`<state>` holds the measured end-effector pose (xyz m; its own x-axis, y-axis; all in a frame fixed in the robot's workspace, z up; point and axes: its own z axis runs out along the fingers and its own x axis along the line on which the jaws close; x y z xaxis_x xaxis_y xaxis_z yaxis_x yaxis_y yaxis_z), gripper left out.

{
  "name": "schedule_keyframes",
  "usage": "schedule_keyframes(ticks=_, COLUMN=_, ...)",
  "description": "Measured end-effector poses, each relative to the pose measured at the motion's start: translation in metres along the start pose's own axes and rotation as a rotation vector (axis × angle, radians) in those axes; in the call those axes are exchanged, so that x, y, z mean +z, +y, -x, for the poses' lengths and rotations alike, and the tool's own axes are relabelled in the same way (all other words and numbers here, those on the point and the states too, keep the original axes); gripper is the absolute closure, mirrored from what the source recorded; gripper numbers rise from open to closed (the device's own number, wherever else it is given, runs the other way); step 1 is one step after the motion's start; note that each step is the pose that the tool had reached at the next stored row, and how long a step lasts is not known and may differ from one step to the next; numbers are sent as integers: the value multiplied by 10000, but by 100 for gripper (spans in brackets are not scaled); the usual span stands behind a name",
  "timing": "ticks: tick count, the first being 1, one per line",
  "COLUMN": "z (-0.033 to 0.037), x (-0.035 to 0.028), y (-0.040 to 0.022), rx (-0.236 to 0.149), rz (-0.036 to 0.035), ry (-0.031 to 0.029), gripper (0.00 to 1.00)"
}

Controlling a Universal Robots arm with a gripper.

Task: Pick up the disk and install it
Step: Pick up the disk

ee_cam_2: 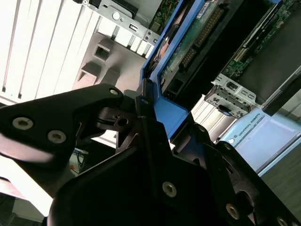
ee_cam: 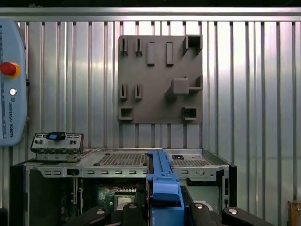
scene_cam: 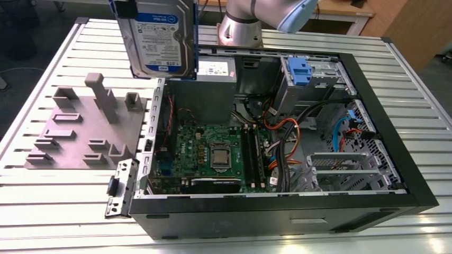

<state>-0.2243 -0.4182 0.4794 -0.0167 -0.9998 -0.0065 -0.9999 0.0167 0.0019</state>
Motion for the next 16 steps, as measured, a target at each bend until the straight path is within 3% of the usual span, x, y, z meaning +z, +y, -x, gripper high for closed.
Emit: schedule_keyframes(ticks=16, z=1, x=0, y=-71, rx=-1, rz=0, ry=0, gripper=64)
